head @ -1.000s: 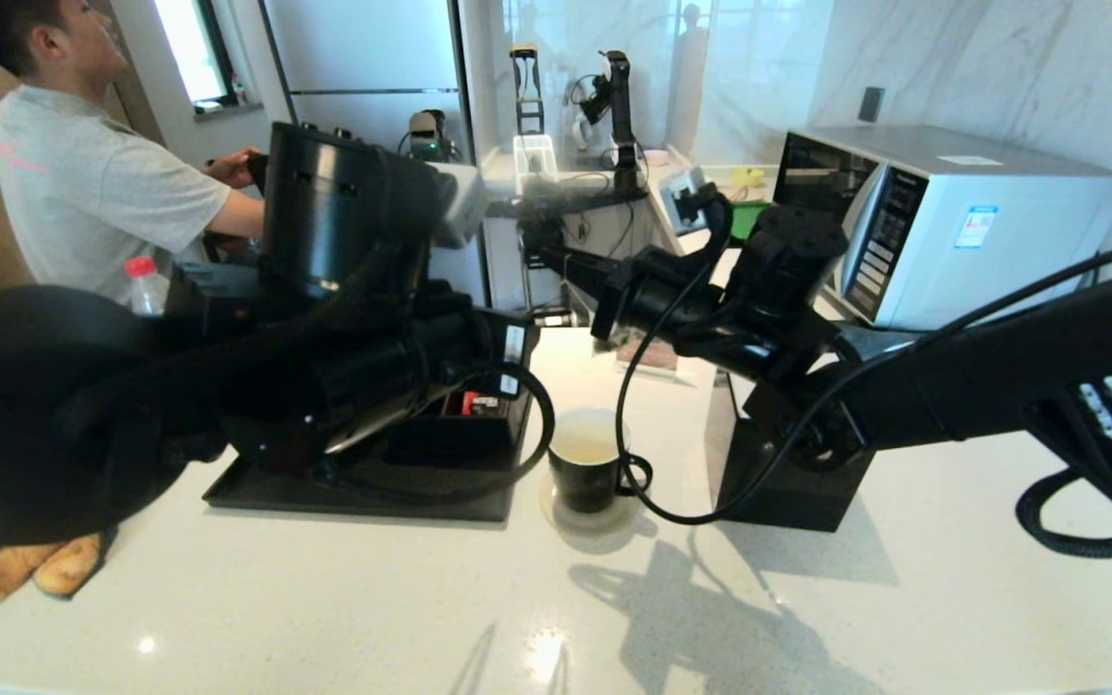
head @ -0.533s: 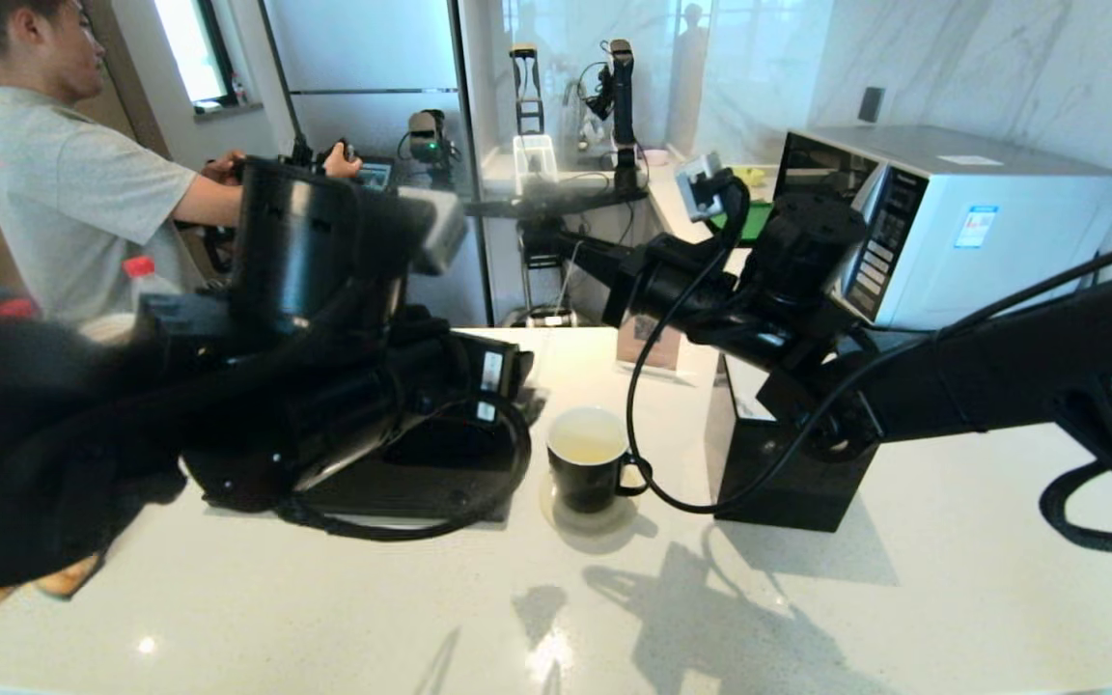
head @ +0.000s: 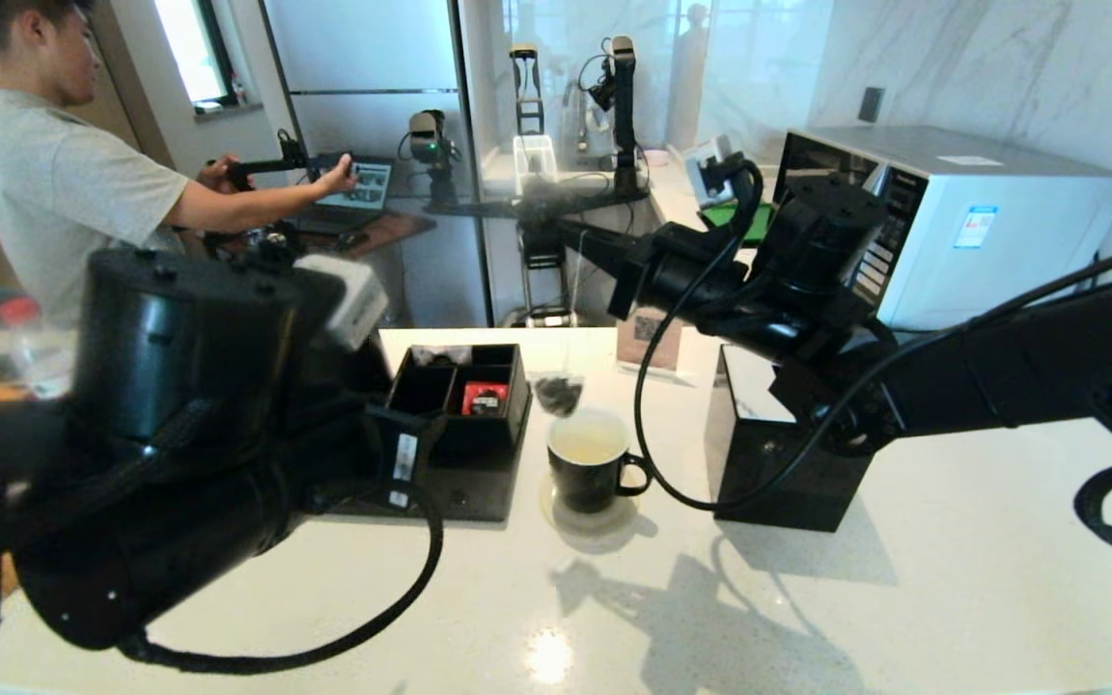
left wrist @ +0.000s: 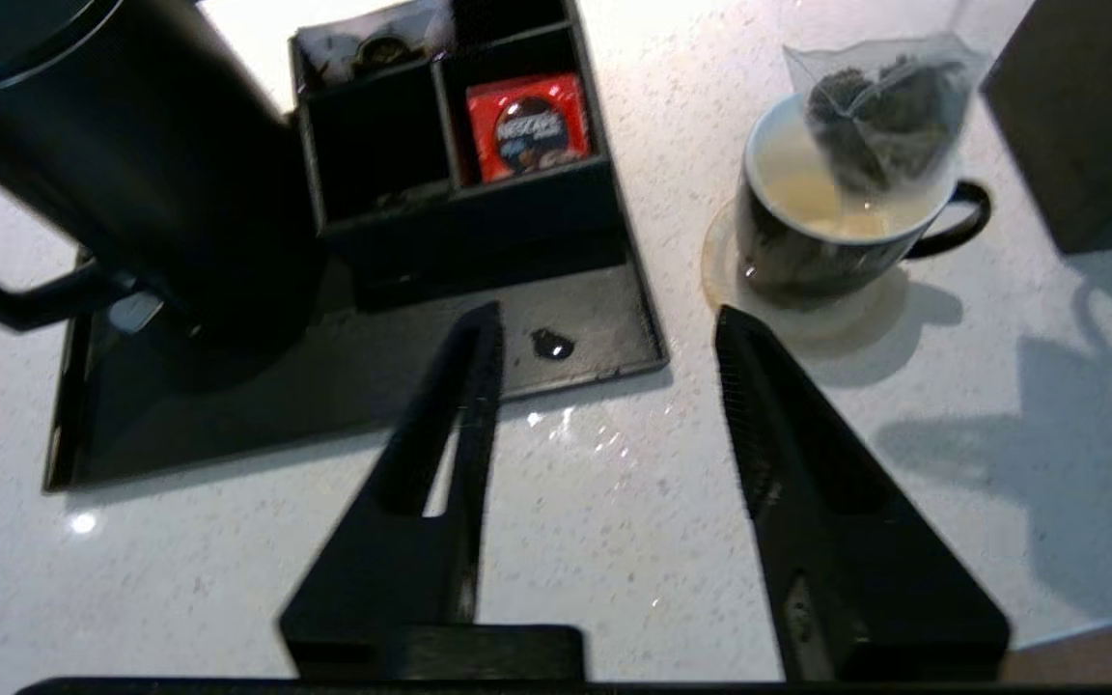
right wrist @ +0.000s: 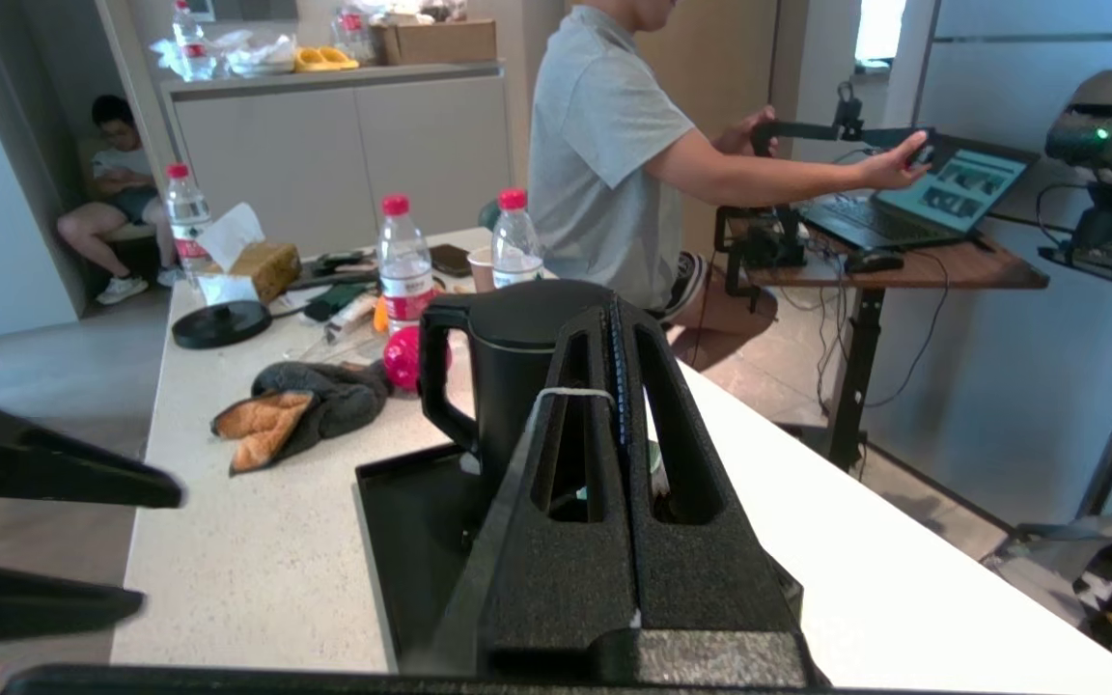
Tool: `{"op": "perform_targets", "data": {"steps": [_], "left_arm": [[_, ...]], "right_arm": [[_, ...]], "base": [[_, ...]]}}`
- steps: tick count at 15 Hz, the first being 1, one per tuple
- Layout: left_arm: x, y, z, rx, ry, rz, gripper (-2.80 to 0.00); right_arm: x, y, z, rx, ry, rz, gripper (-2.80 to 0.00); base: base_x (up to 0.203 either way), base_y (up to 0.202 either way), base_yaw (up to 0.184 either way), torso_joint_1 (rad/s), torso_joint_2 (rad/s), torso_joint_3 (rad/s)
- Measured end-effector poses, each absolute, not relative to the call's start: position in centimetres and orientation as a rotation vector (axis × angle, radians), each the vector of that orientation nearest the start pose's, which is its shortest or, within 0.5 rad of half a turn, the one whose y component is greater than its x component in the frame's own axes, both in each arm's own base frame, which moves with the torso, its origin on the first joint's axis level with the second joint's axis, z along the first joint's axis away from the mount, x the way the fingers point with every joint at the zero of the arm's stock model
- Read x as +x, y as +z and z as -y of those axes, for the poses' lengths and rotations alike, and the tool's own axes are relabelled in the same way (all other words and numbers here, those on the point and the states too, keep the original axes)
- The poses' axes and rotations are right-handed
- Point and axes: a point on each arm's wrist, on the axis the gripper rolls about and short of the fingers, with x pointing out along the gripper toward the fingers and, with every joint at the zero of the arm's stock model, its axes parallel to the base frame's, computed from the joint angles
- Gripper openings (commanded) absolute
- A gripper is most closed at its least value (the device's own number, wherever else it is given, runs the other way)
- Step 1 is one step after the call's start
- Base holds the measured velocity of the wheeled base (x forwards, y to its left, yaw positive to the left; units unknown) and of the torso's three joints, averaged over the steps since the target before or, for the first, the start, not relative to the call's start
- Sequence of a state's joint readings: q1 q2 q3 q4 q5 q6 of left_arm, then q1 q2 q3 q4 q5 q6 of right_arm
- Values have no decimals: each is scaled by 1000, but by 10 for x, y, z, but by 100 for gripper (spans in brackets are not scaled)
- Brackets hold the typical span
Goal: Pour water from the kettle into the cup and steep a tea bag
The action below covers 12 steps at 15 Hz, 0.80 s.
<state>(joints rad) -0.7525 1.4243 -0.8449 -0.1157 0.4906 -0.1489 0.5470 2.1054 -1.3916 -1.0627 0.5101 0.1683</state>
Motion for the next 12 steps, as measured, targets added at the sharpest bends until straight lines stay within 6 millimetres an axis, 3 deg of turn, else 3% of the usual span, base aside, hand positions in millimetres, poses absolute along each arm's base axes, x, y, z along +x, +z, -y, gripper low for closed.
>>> {"op": "perform_targets", "data": {"steps": [7,12], "left_arm": [[168,201,104,94,-87,-441,-280],[144,179,84,38,-43,-487,-280]], "right_arm": [[362,230,-231,136,1028,237,-280],[363,230,-231,139,979,229,-280]], "base": [[0,0,0,0,0,0],[0,0,0,0,0,0]]}}
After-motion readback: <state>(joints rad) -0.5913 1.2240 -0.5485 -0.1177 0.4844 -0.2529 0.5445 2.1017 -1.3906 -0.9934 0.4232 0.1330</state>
